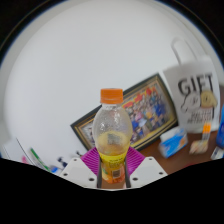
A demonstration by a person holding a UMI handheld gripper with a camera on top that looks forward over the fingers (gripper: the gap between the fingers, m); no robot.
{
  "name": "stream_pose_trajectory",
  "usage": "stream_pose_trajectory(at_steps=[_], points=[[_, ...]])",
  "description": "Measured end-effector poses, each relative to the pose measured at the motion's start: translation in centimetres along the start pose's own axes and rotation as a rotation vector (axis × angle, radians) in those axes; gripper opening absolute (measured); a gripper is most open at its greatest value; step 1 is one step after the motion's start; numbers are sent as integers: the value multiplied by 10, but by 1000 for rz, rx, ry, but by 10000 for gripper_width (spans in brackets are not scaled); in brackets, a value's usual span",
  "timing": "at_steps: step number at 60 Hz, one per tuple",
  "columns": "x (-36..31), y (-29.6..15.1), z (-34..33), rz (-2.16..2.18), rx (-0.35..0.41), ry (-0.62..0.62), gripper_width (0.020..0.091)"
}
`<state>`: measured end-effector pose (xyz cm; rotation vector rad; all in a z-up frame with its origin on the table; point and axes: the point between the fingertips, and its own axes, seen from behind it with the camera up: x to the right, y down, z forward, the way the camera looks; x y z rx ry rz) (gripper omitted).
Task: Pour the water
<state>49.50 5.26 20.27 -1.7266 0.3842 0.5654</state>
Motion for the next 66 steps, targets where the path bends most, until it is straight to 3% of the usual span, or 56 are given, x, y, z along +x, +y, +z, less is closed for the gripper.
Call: stream_pose_trajectory(at_steps=[7,17,24,34,41,44,50,56,58,66], points=[[74,-18,-13,-284,53,133,317],[180,4,-16,-447,-13,288,317],[232,38,-16,-482,-75,327,318],[277,73,-18,-454,-103,354,324],[277,73,-21,-441,-32,349,325],[277,73,-21,-443,-31,357,367],[281,76,-20,-449,-71,386,519],[279,85,-25,-423,-146,414,864],[275,86,-30,-416,-162,418,832],[254,86,-63,-426,-213,464,857]])
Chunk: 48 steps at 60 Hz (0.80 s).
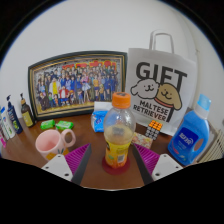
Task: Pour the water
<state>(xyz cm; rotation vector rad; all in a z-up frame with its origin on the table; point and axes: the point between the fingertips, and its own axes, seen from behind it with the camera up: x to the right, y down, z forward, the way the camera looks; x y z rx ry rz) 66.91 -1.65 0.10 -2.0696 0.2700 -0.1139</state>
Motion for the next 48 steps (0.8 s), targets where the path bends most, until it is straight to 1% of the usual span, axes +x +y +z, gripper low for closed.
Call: stream_pose_trajectory(at_steps=[4,9,19,28,37,48], points=[[-4,2,-29,-18,-27,16,866],[-15,5,-73,-41,-48,33,859],[-45,15,-184,-39,-95,32,856],[-67,24,-274,-65,-110,27,855],[-79,35,-333,-71,-112,24,854],[-87,45,-368,-85,-105,29,856]])
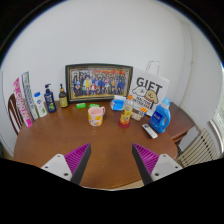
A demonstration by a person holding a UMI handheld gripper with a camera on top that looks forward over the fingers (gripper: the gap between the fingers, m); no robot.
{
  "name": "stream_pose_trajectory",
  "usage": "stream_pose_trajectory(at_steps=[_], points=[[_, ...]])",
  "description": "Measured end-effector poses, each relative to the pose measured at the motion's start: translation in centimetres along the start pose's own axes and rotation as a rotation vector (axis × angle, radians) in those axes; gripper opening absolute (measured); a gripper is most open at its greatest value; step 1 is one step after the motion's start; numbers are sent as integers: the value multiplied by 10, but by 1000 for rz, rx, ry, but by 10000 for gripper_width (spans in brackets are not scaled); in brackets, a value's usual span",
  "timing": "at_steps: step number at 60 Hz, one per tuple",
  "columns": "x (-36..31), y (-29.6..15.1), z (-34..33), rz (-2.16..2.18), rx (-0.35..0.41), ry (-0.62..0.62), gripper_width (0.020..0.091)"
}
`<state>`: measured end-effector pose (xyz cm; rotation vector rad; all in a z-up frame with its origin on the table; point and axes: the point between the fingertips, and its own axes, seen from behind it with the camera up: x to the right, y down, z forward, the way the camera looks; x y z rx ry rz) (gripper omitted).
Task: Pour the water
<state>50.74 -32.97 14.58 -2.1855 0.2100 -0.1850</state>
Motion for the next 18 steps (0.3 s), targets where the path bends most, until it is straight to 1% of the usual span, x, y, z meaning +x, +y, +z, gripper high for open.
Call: stream_pose_trajectory(at_steps=[11,18], points=[[-6,5,-15,-37,25,4,857],[-10,7,-21,-34,17,1,856]])
